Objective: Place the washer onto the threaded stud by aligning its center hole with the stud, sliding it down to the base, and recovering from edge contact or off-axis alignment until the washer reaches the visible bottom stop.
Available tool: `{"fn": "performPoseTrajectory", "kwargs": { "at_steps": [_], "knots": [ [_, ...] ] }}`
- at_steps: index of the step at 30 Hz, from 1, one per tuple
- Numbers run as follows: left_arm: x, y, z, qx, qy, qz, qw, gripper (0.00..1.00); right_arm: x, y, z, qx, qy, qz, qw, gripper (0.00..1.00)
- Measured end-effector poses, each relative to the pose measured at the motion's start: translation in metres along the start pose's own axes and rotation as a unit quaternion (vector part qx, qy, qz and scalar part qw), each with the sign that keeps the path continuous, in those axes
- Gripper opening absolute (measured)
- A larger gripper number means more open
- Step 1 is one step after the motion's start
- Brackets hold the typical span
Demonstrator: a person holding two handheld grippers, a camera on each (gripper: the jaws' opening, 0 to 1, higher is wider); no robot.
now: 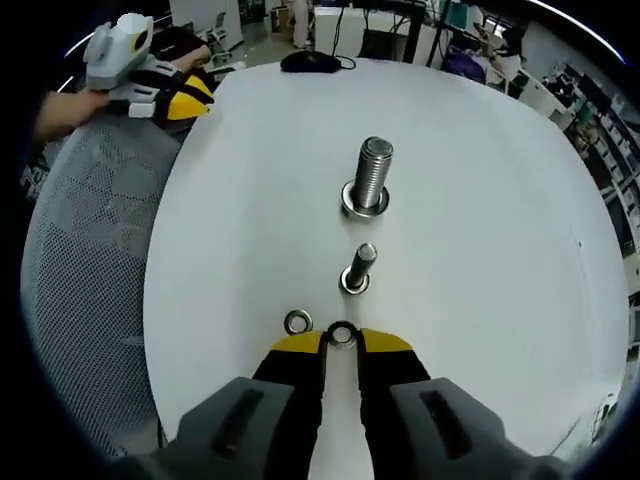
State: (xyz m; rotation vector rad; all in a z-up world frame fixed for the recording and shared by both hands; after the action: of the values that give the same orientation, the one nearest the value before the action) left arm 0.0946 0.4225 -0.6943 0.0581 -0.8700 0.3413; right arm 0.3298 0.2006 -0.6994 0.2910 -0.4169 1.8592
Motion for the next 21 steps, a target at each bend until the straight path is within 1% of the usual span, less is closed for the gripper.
{"fn": "performPoseTrajectory", "kwargs": {
  "at_steps": [6, 16, 21],
  "knots": [
    [0.0, 0.001, 0.0, 0.0, 0.002, 0.001, 1.0, 0.08, 0.009, -0.002, 0.012, -0.008, -0.017, -0.006, 0.9998, 0.14],
    [0.0, 0.0, 0.0, -0.002, 0.0, 0.002, 1.0, 0.08, 0.032, -0.004, 0.03, -0.031, -0.042, 0.013, 0.9985, 0.14],
    [0.0, 0.0, 0.0, -0.002, 0.001, 0.002, 1.0, 0.08, 0.037, -0.007, 0.031, -0.038, -0.042, 0.023, 0.9981, 0.14]
  ]
}}
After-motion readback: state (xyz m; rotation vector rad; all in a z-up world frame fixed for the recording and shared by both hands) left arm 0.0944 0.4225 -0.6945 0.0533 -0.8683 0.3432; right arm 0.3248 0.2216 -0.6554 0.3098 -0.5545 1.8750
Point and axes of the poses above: the point that each gripper's makers call its tool centre point, and the gripper's own axes: z roughly backward along the fingers, y roughly to its left, x roughly out of its top, the point moved 9 cm from there along z, roughly backward along the fingers, and after that the axes turned 14 degrees about z, right-handed, at the moved point
